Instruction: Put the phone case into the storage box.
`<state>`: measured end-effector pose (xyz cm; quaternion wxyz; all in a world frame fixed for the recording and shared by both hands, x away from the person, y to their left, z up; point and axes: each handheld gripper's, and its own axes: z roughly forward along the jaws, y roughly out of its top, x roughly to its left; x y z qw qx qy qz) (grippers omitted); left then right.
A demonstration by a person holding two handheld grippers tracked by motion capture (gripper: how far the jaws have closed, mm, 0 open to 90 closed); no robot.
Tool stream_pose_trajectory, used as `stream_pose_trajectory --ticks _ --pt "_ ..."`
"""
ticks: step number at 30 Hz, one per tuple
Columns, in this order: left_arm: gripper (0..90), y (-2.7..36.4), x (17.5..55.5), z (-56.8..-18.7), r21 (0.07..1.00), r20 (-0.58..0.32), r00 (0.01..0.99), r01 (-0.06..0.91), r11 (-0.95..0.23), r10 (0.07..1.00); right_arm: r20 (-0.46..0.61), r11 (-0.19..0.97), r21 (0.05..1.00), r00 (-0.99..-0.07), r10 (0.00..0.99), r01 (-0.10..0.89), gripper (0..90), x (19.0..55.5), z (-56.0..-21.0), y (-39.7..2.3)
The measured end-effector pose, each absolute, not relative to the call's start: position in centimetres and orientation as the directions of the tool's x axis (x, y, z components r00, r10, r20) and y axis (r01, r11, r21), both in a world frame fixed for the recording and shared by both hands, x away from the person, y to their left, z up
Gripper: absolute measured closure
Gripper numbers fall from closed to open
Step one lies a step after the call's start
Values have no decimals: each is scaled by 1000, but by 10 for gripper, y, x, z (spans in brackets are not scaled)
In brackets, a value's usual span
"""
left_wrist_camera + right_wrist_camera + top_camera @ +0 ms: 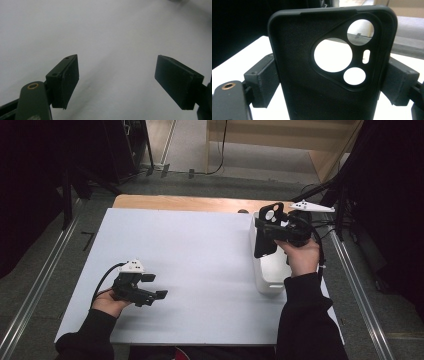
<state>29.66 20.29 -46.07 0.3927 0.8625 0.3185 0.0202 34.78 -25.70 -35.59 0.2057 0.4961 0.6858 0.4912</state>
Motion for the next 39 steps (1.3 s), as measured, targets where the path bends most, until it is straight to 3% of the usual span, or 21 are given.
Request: stream_pose_trajectory --ticks 6,39 --pt "192 202 297 -463 685 -223 798 537 -492 560 236 -12 876 -406 883 482 119 365 -349 -265" --pt "192 203 297 -462 692 -225 799 534 -486 557 196 -54 871 -243 950 489 118 436 -347 -279"
